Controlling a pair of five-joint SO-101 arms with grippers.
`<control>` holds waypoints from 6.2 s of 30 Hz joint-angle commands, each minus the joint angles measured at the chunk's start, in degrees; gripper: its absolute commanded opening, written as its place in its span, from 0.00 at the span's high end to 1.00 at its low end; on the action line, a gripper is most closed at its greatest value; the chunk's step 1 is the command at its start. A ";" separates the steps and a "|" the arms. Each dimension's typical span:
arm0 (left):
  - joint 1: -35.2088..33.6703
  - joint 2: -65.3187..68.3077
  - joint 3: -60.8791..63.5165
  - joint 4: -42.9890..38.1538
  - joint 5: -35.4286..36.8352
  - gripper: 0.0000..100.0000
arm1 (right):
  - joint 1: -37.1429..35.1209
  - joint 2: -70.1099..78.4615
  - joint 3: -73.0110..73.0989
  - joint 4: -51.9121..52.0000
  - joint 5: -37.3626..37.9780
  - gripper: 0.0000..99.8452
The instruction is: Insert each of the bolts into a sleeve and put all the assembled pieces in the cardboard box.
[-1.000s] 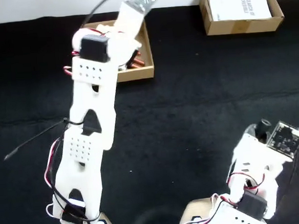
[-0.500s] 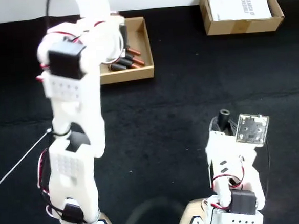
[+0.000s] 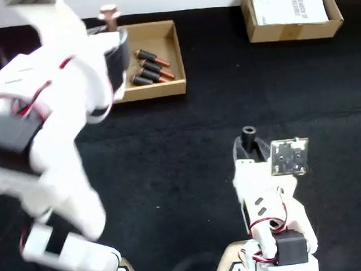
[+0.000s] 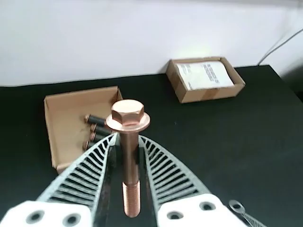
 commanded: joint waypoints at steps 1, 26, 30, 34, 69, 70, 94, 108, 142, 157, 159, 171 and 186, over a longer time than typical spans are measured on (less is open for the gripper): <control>0.48 -12.88 13.32 -0.18 0.09 0.99 | -1.89 -0.92 -2.86 0.13 -0.26 0.99; 7.78 -23.08 74.33 -39.30 0.53 0.99 | -17.98 -0.84 4.79 -7.87 6.68 0.99; 13.23 -23.08 80.22 -49.49 0.53 0.99 | -17.89 -0.84 7.52 -10.15 6.68 0.99; 16.84 -23.08 85.14 -57.41 0.62 0.99 | -17.71 -0.84 10.07 -12.44 6.68 0.99; 19.82 -38.46 111.52 -81.41 10.73 0.99 | -16.40 -0.84 10.51 -12.18 -2.02 0.99; 20.00 -38.11 111.52 -82.02 10.73 0.99 | -16.40 -0.84 10.51 -12.18 -2.02 0.99; 22.02 -35.91 118.55 -83.16 10.90 0.99 | -16.13 -0.84 9.89 -12.18 -1.93 0.99; 22.64 -36.18 119.87 -83.78 10.73 0.99 | -16.04 -0.84 10.42 -12.09 -2.20 0.99; 9.54 -64.57 106.95 -33.23 -19.43 0.98 | -2.77 -0.04 -1.63 -10.95 -0.79 0.99; -1.89 -99.91 136.66 -33.58 -23.82 0.99 | -6.20 55.52 -50.24 -11.12 14.24 0.99; -2.95 -98.33 138.07 -33.67 -23.82 0.99 | -8.22 62.90 -56.48 -11.12 18.73 0.99; -23.08 -98.95 163.56 -47.56 -23.65 0.99 | -17.27 100.18 -87.60 -11.21 48.44 0.99; -25.45 -98.95 165.32 -48.97 -23.74 0.99 | -17.80 142.90 -120.92 -22.37 61.27 0.99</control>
